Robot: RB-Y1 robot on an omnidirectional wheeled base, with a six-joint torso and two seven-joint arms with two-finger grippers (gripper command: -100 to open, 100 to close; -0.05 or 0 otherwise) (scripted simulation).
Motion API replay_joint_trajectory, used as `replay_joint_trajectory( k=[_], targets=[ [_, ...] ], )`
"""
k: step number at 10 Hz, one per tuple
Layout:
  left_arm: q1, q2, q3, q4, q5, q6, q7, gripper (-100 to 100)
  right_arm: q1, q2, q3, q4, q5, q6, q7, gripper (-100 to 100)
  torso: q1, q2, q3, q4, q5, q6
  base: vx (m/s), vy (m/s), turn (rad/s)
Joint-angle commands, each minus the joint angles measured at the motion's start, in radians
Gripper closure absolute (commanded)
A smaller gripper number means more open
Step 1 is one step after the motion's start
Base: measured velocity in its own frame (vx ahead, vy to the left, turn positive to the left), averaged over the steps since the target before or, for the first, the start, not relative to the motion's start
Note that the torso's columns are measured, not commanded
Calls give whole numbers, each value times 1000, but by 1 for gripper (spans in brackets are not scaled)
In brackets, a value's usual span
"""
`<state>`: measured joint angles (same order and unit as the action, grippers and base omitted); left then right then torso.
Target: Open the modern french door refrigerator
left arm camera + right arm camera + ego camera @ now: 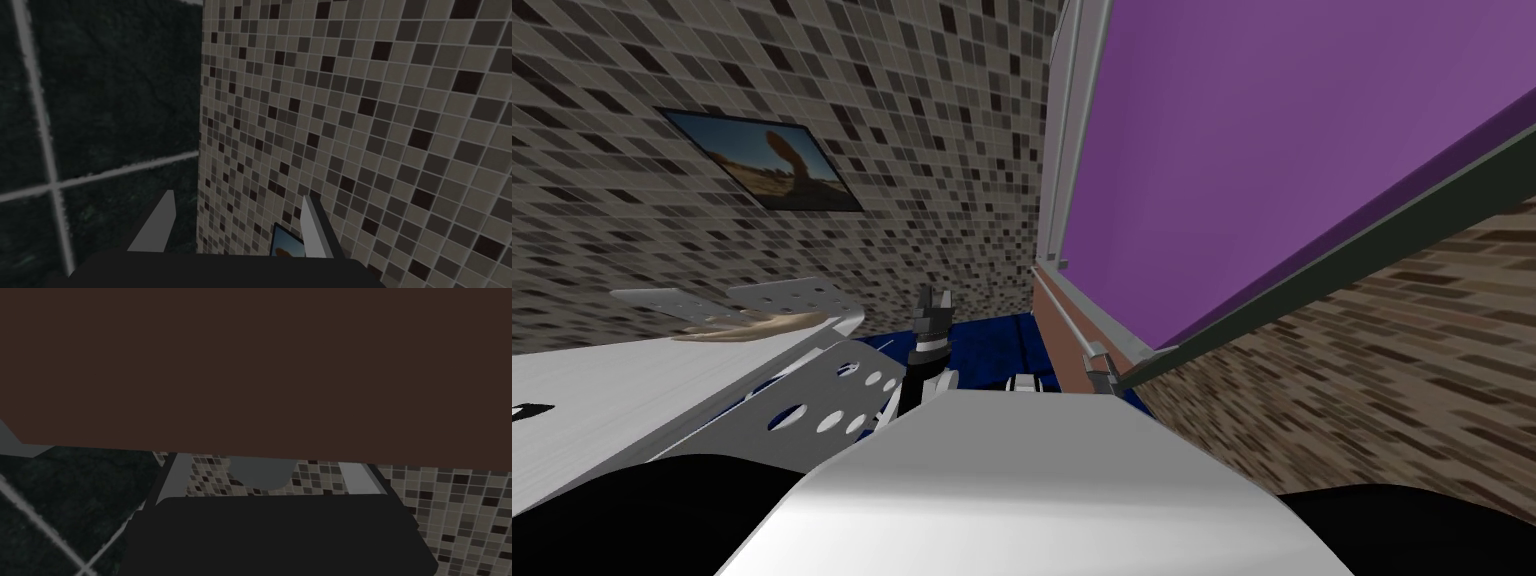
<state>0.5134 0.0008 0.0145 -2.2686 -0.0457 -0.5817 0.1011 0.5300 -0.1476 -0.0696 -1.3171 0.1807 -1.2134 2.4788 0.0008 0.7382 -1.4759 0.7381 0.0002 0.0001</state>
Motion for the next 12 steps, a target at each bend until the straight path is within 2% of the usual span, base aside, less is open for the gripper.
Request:
replay_joint_trajectory(
  k=[1, 2, 5, 7, 8, 10, 12],
  targets=[
    [0, 0, 0, 0, 0, 0, 0, 0, -4, 20, 1, 30, 4, -18, 74, -100, -1, 0, 0, 0, 0, 0, 4, -42, 43],
    [0, 0, 0, 0, 0, 0, 0, 0, -7, 39, 2, 54, 7, -32, 106, -100, 0, 0, 0, 0, 0, 0, -3, -50, 56],
    [0, 0, 0, 0, 0, 0, 0, 0, -10, 61, 2, 75, 10, -44, 165, -100, 1, 1, 0, 0, 0, 0, -13, -23, 53],
    [0, 0, 0, 0, 0, 0, 0, 0, -15, 110, 3, 109, 15, -65, 232, -100, 0, 0, 0, 0, 0, 0, -18, -17, 60],
    [0, 0, 0, 0, 0, 0, 0, 0, -15, 110, 3, 109, 15, -65, 241, -100, -1, 0, 0, 0, 0, 0, -15, -14, 50],
    [0, 0, 0, 0, 0, 0, 0, 0, -19, 161, 4, 130, 19, -79, 303, -100, -1, -1, 0, 0, 0, 0, -14, -14, 47],
    [0, 0, 0, 0, 0, 0, 0, 0, -20, 194, 5, 139, 20, -85, 337, -100, -1, 0, 0, 0, 0, 0, -15, -14, 50]
  ],
)
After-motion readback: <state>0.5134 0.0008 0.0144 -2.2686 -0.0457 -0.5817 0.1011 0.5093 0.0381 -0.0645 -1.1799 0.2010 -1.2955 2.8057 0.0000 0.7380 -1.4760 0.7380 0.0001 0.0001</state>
